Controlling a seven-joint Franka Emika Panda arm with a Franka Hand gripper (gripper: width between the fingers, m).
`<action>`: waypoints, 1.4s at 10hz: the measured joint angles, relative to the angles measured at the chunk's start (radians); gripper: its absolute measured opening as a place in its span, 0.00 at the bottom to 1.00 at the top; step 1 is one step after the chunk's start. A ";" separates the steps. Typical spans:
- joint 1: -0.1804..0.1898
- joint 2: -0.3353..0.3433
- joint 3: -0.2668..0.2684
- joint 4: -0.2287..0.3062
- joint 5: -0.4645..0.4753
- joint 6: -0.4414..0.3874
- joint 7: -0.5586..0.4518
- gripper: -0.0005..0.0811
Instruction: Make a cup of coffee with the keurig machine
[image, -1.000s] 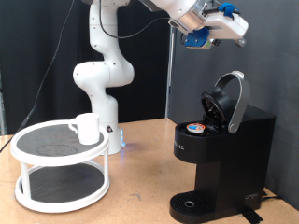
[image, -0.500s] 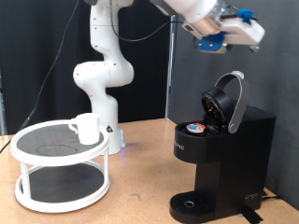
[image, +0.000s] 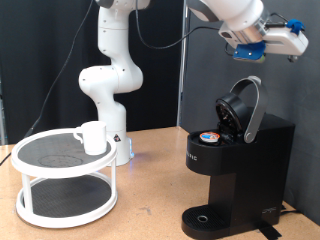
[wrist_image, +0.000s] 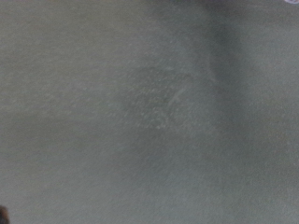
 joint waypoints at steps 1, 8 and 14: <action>0.007 0.005 0.009 0.000 -0.011 0.006 0.007 0.91; 0.013 -0.008 0.028 -0.035 -0.020 0.055 0.035 0.80; 0.008 -0.056 0.027 -0.111 -0.025 0.055 0.038 0.05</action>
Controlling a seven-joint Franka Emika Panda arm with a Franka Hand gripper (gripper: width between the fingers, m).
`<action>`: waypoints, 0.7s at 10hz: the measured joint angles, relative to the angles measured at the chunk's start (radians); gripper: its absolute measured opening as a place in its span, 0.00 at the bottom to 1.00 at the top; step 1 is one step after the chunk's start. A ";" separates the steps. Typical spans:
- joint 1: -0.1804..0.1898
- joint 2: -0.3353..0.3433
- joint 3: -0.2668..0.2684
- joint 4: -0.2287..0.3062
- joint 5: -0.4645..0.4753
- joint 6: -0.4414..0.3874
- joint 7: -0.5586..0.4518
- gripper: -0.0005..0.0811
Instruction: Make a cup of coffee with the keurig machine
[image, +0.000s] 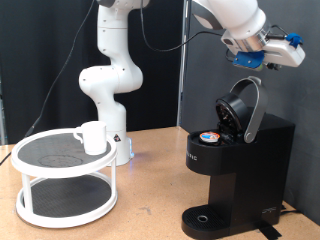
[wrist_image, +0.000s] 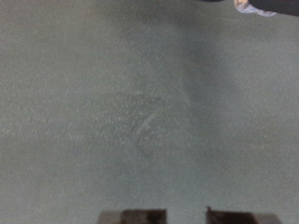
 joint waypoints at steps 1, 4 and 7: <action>0.000 -0.007 -0.001 -0.011 -0.010 0.001 0.007 0.02; -0.001 -0.040 -0.002 -0.058 -0.056 0.062 0.033 0.01; -0.005 -0.056 -0.010 -0.095 -0.063 0.076 0.038 0.01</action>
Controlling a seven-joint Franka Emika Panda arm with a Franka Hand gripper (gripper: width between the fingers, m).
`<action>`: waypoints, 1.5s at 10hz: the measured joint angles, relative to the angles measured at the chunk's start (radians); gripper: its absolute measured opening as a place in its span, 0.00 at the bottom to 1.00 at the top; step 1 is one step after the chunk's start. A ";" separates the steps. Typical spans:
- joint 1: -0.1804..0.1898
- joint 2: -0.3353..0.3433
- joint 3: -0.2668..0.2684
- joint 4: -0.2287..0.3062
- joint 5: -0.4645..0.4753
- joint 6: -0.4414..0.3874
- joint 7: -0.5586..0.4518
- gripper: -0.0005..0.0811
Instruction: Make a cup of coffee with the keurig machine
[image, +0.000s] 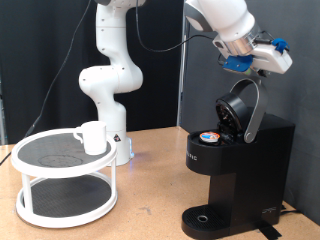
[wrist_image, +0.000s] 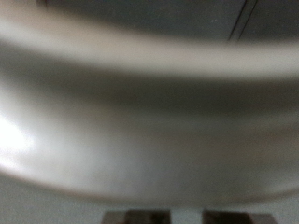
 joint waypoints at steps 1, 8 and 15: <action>-0.004 -0.004 -0.001 -0.009 0.000 0.000 0.000 0.01; -0.039 -0.076 -0.014 -0.073 -0.010 0.001 -0.003 0.01; -0.115 -0.106 -0.069 -0.090 -0.084 -0.136 0.027 0.01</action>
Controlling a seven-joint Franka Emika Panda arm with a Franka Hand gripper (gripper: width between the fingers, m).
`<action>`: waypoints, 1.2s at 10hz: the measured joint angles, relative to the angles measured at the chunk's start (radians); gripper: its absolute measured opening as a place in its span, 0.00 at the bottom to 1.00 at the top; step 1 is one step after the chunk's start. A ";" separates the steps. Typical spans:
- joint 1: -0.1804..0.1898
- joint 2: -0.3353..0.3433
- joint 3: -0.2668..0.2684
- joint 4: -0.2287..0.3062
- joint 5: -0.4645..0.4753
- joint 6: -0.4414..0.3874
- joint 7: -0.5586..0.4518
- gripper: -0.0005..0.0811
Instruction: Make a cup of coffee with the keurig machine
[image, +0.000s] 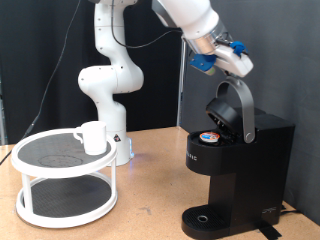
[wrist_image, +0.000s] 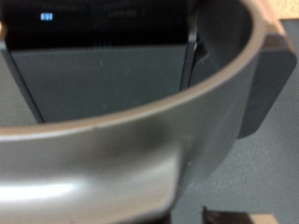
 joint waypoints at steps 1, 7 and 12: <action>-0.010 -0.007 -0.008 -0.012 -0.011 -0.002 0.002 0.01; -0.076 0.002 -0.046 -0.077 -0.048 0.053 0.030 0.01; -0.106 0.072 -0.069 -0.085 -0.065 0.057 -0.011 0.01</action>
